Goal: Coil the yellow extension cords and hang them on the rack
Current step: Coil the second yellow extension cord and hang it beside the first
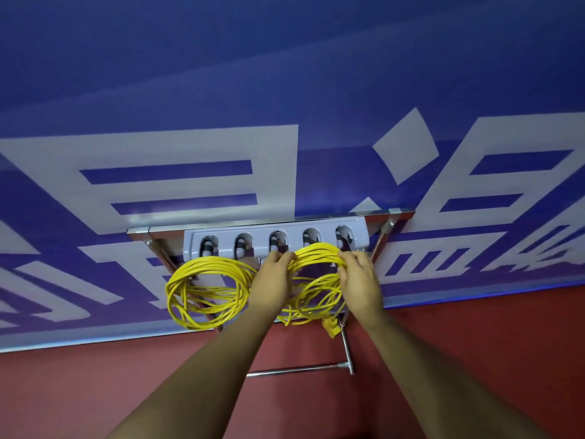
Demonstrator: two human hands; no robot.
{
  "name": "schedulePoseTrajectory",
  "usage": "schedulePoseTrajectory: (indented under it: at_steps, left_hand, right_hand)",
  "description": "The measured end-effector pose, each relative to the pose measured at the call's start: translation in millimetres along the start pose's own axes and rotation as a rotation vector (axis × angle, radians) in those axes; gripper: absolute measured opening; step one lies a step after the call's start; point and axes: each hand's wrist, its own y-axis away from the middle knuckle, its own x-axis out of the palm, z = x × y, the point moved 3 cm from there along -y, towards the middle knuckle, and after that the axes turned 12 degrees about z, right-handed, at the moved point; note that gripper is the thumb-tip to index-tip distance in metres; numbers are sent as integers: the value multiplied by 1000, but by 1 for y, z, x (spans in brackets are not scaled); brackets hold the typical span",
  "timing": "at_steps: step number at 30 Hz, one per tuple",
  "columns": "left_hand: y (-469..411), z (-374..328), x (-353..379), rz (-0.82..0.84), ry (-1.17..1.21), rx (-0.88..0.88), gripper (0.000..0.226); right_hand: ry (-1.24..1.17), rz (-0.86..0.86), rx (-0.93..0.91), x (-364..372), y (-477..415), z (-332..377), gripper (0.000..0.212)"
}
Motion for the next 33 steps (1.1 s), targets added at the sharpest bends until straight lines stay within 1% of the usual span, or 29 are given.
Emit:
schedulePoseTrajectory:
  at_steps: [3, 6, 10, 15, 17, 22, 33]
  left_hand:
    - [-3, -3, 0, 7, -24, -34, 32]
    - [-4, -5, 0, 13, -8, -46, 31]
    - [-5, -7, -2, 42, 23, -32, 33]
    - [-6, -5, -5, 65, 11, -35, 34]
    - [-5, -3, -4, 65, 5, -29, 34]
    - [-5, -1, -7, 65, -5, -25, 32]
    - [-10, -5, -2, 58, -6, -34, 33]
  right_hand:
    - [68, 48, 2, -7, -6, 4, 31]
    - [97, 60, 2, -12, -13, 7, 25]
    - [120, 79, -7, -14, -16, 8, 17]
    - [115, 106, -14, -17, -20, 7, 14]
    - [92, 118, -20, -18, -21, 5, 15]
    - [62, 164, -21, -18, -18, 4, 26]
    - [73, 195, -45, -20, -20, 6, 32]
